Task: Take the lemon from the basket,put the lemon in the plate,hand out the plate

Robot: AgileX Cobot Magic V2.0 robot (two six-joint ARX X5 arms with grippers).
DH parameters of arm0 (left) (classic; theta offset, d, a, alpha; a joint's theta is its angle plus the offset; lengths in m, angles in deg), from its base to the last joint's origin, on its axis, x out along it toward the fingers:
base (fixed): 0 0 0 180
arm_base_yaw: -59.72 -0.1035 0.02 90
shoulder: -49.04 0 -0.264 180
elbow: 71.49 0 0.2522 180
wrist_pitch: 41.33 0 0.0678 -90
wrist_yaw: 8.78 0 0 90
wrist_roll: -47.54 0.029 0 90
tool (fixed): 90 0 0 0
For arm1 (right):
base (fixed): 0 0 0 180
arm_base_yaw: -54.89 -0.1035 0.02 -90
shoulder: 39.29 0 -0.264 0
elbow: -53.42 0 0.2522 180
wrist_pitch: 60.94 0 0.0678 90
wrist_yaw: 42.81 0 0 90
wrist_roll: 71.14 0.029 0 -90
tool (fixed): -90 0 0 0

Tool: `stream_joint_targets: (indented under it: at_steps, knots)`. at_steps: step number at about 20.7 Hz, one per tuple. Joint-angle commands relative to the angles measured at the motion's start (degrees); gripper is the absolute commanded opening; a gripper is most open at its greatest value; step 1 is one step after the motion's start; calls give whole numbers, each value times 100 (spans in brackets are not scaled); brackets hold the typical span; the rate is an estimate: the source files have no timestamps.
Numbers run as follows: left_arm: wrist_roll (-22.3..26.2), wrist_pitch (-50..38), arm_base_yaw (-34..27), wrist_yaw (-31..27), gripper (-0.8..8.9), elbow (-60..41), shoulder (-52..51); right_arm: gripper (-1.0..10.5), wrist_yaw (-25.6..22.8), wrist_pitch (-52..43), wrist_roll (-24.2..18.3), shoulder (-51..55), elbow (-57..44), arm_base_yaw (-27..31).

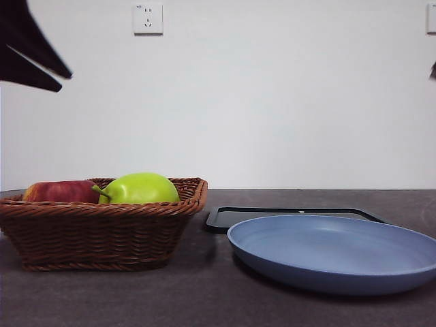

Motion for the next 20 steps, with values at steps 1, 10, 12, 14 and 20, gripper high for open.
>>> stream_joint_targets:
  at_steps: [1,10,12,14,20]
  knots:
    - [66,-111,59,7,362,68,24,276,9,-184,-37,-387,81,-85]
    - [68,-114,76,-11,365,68,24,254,234,-1351,334,-1751,81,-424]
    - [68,-114,76,-13,365,68,24,176,321,-1392,483,-1904,81,-422]
    - [68,-107,76,-13,365,68,24,85,219,-1390,560,-1902,81,-422]
    - [66,-105,76,-7,365,68,24,4,118,-1353,647,-1801,81,-407]
